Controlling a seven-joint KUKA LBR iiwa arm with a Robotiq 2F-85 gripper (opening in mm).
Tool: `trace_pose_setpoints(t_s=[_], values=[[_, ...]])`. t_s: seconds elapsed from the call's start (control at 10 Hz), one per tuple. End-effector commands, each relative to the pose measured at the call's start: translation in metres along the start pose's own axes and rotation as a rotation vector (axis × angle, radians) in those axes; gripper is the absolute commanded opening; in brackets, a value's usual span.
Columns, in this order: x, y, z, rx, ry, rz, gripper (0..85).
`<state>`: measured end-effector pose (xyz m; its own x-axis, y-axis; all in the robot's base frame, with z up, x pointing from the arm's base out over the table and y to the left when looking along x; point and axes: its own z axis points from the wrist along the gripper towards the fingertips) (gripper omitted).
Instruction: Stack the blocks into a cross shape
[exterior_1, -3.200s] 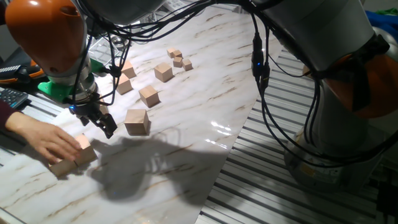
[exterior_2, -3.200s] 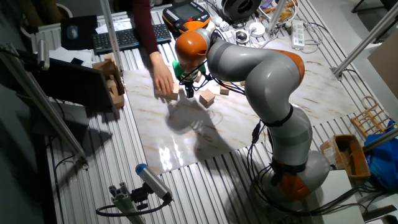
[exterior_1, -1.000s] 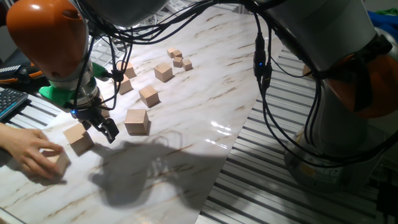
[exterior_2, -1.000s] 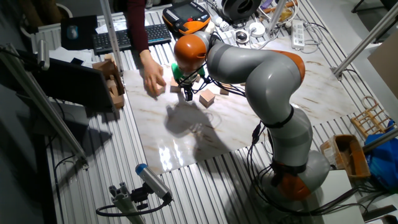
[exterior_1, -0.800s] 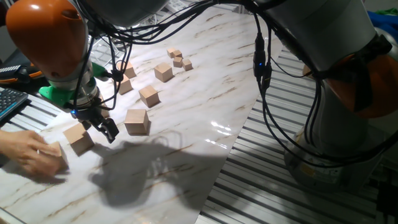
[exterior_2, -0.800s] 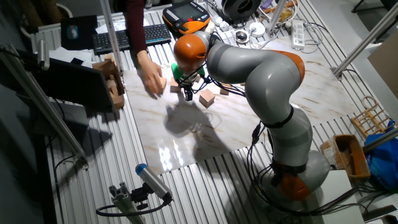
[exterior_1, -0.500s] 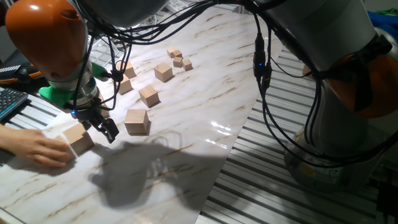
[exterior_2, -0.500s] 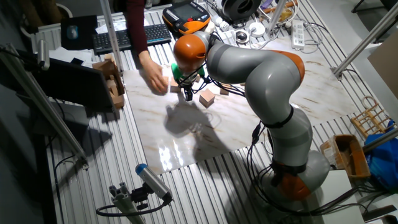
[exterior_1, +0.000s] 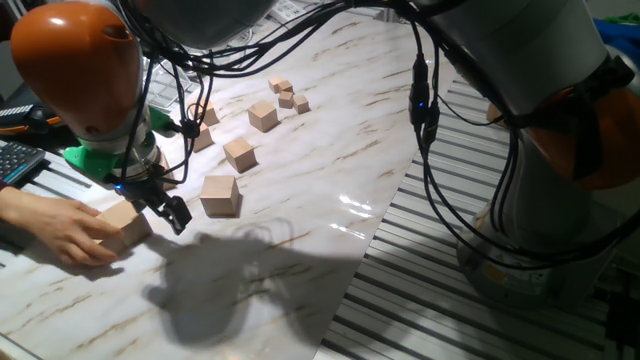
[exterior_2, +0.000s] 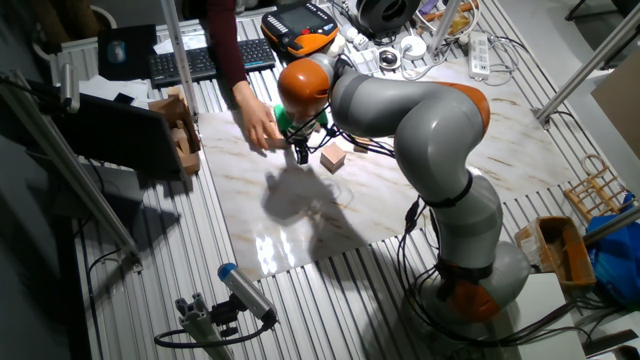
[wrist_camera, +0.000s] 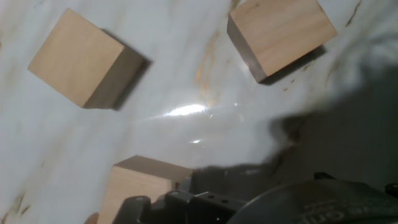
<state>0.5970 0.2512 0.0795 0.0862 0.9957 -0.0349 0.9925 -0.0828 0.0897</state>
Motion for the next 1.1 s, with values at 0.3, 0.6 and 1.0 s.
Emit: trace_pose_setpoints(t_s=[0.3,0.6,1.0], values=[[-0.0004,-0.0025,-0.004,0.005,0.001,0.003,85.0],[-0.0006,-0.0029,-0.004,0.007,0.004,0.007,85.0],[0.0001,-0.0035,-0.0032,0.005,0.002,0.013,85.0]])
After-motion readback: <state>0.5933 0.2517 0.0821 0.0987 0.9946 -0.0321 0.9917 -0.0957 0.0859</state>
